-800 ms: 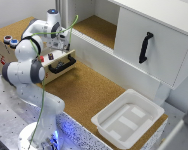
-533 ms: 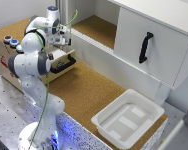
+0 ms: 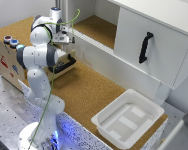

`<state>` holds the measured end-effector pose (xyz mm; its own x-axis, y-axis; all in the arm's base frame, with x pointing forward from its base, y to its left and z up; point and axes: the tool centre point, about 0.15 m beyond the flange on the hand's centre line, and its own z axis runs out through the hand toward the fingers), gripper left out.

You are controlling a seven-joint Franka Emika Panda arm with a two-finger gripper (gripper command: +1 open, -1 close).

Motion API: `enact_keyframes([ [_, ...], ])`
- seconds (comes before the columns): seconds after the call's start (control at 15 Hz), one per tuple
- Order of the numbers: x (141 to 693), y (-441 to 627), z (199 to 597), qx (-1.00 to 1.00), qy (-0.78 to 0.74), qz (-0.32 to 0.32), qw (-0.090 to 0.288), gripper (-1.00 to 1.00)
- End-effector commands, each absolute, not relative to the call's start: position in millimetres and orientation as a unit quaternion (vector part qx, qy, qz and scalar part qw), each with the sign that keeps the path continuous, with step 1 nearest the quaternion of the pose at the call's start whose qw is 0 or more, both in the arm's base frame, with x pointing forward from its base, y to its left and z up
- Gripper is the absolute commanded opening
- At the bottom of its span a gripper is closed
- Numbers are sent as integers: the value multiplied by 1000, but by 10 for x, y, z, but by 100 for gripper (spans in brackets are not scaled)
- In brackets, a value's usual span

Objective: Go towards the purple block and pick it up

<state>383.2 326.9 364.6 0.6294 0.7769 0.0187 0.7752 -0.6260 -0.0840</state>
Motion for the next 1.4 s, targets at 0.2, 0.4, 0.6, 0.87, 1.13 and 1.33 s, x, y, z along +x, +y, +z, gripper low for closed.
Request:
enact_keyframes([
  [0.2, 3469, 3418, 3571, -879, -469, 34, 82, 100],
  [0.4, 3428, 3449, 3426, -884, -461, 42, 73, 100],
  [0.6, 3457, 3452, 3375, -895, -445, 8, 33, 100],
  [0.87, 3502, 3390, 3278, -898, -440, -17, 19, 100],
  [1.13, 3449, 3374, 3220, -896, -443, -28, -1, 100],
  [1.33, 3440, 3384, 3248, -896, -443, -37, -4, 100],
])
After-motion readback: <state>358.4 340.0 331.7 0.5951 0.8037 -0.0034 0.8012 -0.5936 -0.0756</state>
